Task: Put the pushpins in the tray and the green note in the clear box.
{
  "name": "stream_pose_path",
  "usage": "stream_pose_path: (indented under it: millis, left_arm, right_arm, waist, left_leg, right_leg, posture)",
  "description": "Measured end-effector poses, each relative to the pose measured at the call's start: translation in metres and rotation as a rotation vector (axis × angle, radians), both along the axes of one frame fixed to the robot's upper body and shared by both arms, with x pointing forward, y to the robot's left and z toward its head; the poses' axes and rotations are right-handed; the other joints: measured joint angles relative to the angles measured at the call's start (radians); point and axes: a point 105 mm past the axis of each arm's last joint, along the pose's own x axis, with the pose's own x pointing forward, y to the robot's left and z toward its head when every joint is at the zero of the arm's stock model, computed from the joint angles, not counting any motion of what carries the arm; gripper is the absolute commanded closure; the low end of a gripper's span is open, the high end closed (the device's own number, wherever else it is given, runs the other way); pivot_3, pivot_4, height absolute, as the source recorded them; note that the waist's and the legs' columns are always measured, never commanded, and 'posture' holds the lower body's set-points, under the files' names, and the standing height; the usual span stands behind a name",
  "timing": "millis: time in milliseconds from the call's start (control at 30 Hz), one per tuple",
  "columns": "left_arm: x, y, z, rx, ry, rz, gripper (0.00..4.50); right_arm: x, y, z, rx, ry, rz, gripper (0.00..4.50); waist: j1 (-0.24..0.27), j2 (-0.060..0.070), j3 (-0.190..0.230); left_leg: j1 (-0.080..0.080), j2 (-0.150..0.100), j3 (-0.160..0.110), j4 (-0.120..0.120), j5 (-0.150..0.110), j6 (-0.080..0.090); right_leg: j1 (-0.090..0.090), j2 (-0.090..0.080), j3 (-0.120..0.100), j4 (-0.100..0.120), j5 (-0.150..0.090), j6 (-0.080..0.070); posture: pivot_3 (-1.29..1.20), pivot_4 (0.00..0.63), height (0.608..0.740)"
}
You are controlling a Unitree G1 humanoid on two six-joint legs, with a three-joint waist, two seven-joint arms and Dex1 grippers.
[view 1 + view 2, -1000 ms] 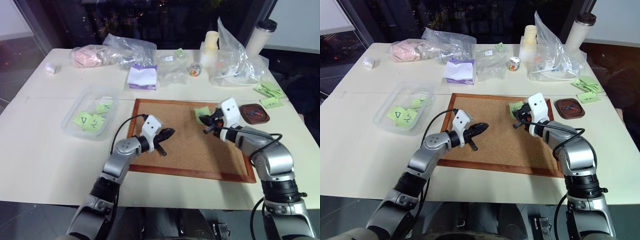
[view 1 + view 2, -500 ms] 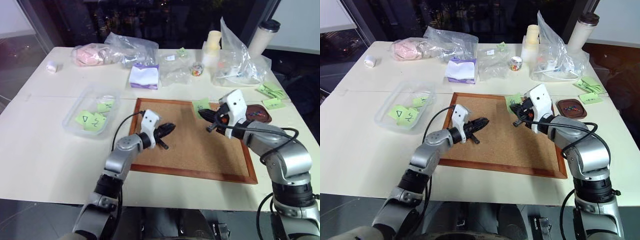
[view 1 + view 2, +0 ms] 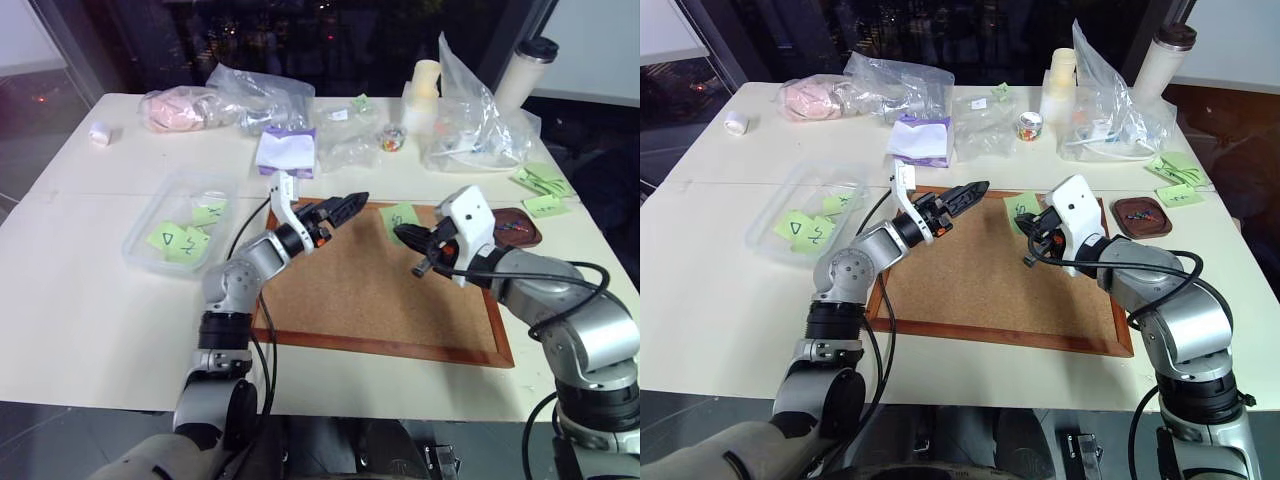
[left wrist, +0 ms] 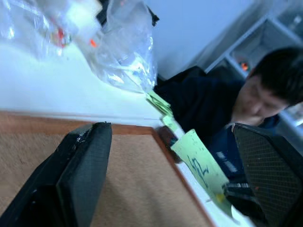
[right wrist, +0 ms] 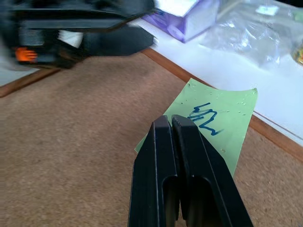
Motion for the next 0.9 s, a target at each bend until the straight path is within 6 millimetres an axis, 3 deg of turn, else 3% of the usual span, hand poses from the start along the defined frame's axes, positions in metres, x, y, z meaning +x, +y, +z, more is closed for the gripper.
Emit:
stream_pose_path:
  millis: [367, 467, 667, 900]
  left_arm:
    - [-0.01, -0.021, -0.015, 0.024, 0.123, -0.144, 0.07]
    - [-0.014, -0.025, -0.016, 0.032, 0.126, -0.171, 1.36]
    - [-0.018, -0.029, -0.012, -0.002, 0.13, -0.2, 4.45]
    - [-0.019, -0.03, -0.009, 0.031, 0.08, -0.196, 4.45]
  right_arm:
    - [-0.008, 0.011, 0.003, 0.0, -0.021, 0.052, 4.5]
    - [-0.008, 0.011, 0.004, 0.0, -0.022, 0.05, 4.5]
    - [-0.008, 0.011, 0.004, -0.001, -0.023, 0.045, 4.5]
    - [-0.007, 0.008, 0.005, 0.001, -0.028, 0.037, 4.5]
  waist:
    - [0.0, -0.002, 0.001]
    - [0.0, -0.002, 0.001]
    - [0.0, -0.002, 0.001]
    - [0.001, -0.002, 0.001]
  left_leg:
    - [0.0, 0.0, 0.0, 0.0, 0.0, 0.0]
    - [0.0, 0.0, 0.0, 0.0, 0.0, 0.0]
    - [0.0, 0.0, 0.0, 0.0, 0.0, 0.0]
    - [0.0, 0.0, 0.0, 0.0, 0.0, 0.0]
  right_leg:
    - [0.0, 0.0, 0.0, 0.0, 0.0, 0.0]
    - [0.0, 0.0, 0.0, 0.0, 0.0, 0.0]
    - [0.0, 0.0, 0.0, 0.0, 0.0, 0.0]
    - [0.0, 0.0, 0.0, 0.0, 0.0, 0.0]
  posture:
    - [0.0, 0.15, 0.74]
    - [0.0, 0.15, 0.74]
    - [0.0, 0.15, 0.74]
    - [0.0, 0.15, 0.74]
